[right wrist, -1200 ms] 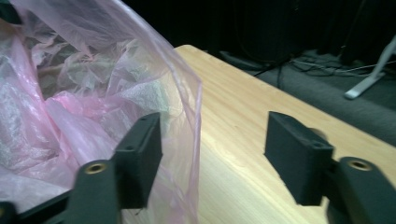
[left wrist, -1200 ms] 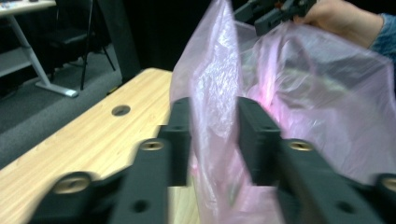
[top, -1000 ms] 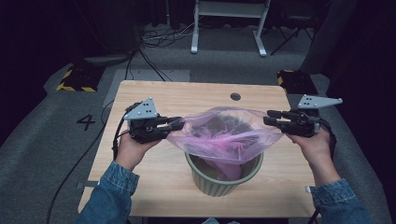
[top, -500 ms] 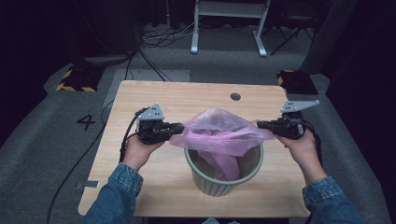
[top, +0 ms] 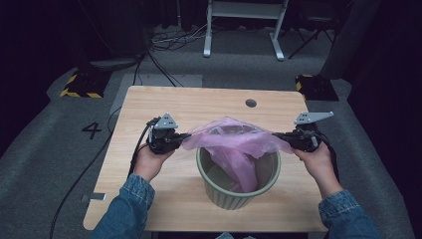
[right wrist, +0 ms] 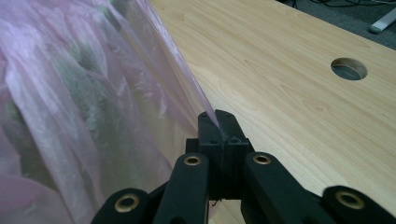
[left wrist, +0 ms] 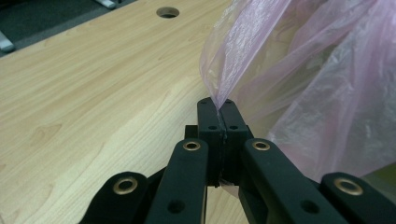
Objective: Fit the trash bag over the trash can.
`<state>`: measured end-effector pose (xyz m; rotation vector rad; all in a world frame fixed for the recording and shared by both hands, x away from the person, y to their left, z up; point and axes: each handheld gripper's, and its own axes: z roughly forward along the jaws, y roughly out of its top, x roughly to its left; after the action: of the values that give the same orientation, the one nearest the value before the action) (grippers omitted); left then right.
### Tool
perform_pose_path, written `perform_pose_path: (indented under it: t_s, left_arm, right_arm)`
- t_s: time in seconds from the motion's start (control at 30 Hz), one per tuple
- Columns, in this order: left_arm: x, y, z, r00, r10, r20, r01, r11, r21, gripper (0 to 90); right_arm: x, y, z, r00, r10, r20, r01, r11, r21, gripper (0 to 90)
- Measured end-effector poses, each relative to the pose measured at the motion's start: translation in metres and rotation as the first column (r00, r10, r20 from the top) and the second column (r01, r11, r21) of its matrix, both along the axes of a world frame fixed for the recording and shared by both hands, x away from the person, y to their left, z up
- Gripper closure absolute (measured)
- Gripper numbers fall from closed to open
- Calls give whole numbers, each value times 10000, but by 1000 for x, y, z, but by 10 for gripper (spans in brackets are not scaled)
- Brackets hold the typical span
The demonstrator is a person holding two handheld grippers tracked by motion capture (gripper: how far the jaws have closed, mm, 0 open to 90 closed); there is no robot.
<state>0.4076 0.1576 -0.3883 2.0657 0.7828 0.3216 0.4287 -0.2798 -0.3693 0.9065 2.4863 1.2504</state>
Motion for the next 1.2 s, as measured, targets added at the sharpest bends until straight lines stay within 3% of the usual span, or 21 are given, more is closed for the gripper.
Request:
perform_pose_path:
  t_s: [0.1, 0.17, 0.3, 0.33, 0.4, 0.43, 0.57, 0.6, 0.7, 1.0, 1.13, 1.2]
  left_arm:
    - [2, -2, -8, 9992, 321, -226, -303, 9967, 759, 899]
    - [3, 2, -14, 9981, 200, -591, -169, 9985, 528, 899]
    - [-7, 10, -19, 9976, -298, -628, 294, 9995, -63, 898]
    - [-11, 11, -18, 9984, -301, -482, 297, 9995, -93, 887]
    - [-16, 14, -13, 9997, -114, -196, 110, 9998, -191, 715]
    - [-18, 17, -10, 9998, -122, -146, 118, 9995, -296, 638]
    - [-31, 24, 2, 9994, 38, 358, -25, 9994, -347, 512]
    - [-35, 26, 6, 9988, -24, 487, 43, 9993, -378, 497]
    - [-46, 31, 16, 9956, -135, 932, 184, 9985, -510, 476]
    - [-70, 46, 40, 9810, -243, 1926, 495, 9907, -1270, 434]
    - [-76, 52, 50, 9704, 73, 2412, 259, 9906, -1342, 431]
    - [-78, 52, 54, 9693, -96, 2457, 469, 9881, -1465, 429]
  right_arm:
    - [0, 3, -2, 9998, -196, 20, 197, 9989, -417, 898]
    - [1, 3, -5, 9996, -251, -100, 245, 9978, -611, 898]
    - [-6, -3, -10, 9997, -72, -241, 63, 9993, -377, 898]
    - [-9, -4, -10, 9997, 17, -231, -23, 9996, -271, 897]
    - [-16, -6, -10, 10000, 37, -52, -38, 9997, -258, 892]
    - [-19, -7, -9, 9999, -38, 103, 40, 9998, -218, 842]
    - [-26, -16, -1, 9946, -528, 895, 514, 9985, 176, 588]
    - [-28, -19, 1, 9922, -609, 1084, 580, 9979, 301, 531]
    - [-34, -31, 6, 9867, -535, 1536, 477, 9980, 416, 514]
    - [-55, -71, 20, 9732, -1163, 1986, 900, 9865, 1368, 485]
    - [-69, -71, 34, 9644, -684, 2556, 284, 9872, 1572, 475]
    - [-73, -65, 40, 9662, -188, 2570, -216, 9879, 1537, 462]
